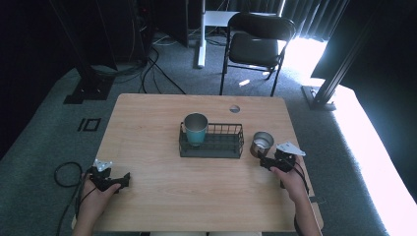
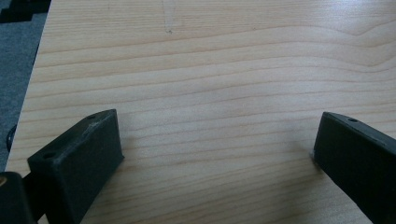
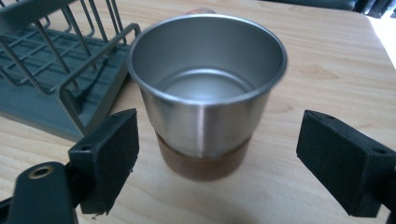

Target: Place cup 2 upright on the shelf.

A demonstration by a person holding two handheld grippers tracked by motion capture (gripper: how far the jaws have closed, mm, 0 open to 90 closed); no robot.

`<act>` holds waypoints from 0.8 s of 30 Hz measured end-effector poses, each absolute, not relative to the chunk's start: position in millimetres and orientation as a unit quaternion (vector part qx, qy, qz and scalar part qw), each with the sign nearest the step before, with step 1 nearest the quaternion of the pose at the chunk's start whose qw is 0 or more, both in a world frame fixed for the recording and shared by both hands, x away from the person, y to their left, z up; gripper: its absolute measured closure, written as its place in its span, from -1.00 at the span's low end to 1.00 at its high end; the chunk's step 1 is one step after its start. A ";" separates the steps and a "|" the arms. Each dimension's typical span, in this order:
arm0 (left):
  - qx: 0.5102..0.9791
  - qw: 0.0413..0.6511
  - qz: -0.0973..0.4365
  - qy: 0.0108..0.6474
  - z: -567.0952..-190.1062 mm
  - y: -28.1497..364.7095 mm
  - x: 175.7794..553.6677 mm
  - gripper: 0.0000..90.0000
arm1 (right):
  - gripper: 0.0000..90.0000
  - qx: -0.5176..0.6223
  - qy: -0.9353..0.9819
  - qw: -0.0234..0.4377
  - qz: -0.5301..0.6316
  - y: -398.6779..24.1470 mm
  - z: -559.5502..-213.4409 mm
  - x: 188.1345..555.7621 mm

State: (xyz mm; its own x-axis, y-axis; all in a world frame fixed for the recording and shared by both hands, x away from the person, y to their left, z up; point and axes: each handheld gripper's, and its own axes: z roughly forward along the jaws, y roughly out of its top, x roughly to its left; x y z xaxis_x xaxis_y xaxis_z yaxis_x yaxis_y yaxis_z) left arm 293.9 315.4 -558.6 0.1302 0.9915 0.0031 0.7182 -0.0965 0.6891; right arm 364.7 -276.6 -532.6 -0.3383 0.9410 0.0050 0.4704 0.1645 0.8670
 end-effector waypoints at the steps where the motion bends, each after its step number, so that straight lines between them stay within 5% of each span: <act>1: 0.698 0.278 0.246 0.612 -558.7 315.4 294.0 -0.96 | -0.72 0.500 0.707 0.284 0.412 -275.6 -532.8 365.6; 24: 0.698 0.278 0.246 0.612 -558.6 315.4 294.0 -0.96 | -0.73 0.499 0.684 0.297 0.442 -259.6 -533.4 391.3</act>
